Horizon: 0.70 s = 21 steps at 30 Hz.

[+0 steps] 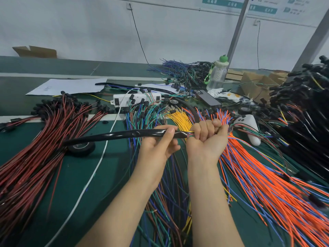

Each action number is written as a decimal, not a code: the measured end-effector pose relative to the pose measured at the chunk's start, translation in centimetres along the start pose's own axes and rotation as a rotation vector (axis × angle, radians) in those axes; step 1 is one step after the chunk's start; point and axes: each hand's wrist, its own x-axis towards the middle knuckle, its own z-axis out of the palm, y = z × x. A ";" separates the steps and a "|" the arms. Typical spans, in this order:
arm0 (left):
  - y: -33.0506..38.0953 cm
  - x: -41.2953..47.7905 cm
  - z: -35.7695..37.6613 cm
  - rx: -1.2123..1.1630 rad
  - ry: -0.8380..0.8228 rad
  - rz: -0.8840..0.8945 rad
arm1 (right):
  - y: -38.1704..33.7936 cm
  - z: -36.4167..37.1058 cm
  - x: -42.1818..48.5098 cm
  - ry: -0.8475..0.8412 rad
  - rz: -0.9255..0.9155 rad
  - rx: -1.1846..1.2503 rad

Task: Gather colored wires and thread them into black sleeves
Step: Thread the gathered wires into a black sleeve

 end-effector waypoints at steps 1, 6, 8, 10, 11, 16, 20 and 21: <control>0.1 -0.1 0.2 -0.080 0.002 -0.036 | 0.0 0.0 0.0 0.001 -0.003 0.005; 0.6 -0.4 0.6 -0.260 0.023 -0.151 | -0.1 -0.1 0.3 -0.022 -0.004 -0.006; 0.8 -0.5 0.7 -0.287 0.037 -0.178 | -0.1 -0.1 0.3 -0.032 0.002 0.001; 0.9 -0.5 0.7 -0.301 0.042 -0.196 | -0.2 -0.2 0.3 -0.036 0.003 -0.001; 0.8 -0.5 0.8 -0.308 0.043 -0.200 | -0.2 -0.2 0.3 -0.039 -0.001 -0.006; 0.4 -0.5 0.8 -0.340 0.004 -0.163 | 0.1 0.1 0.1 -0.031 -0.059 -0.101; 0.1 -0.6 0.8 -0.336 -0.034 -0.126 | 0.2 0.1 -0.1 -0.024 -0.050 -0.112; 0.1 -0.5 0.8 -0.335 -0.040 -0.117 | 0.3 -0.1 0.0 -0.032 -0.053 -0.113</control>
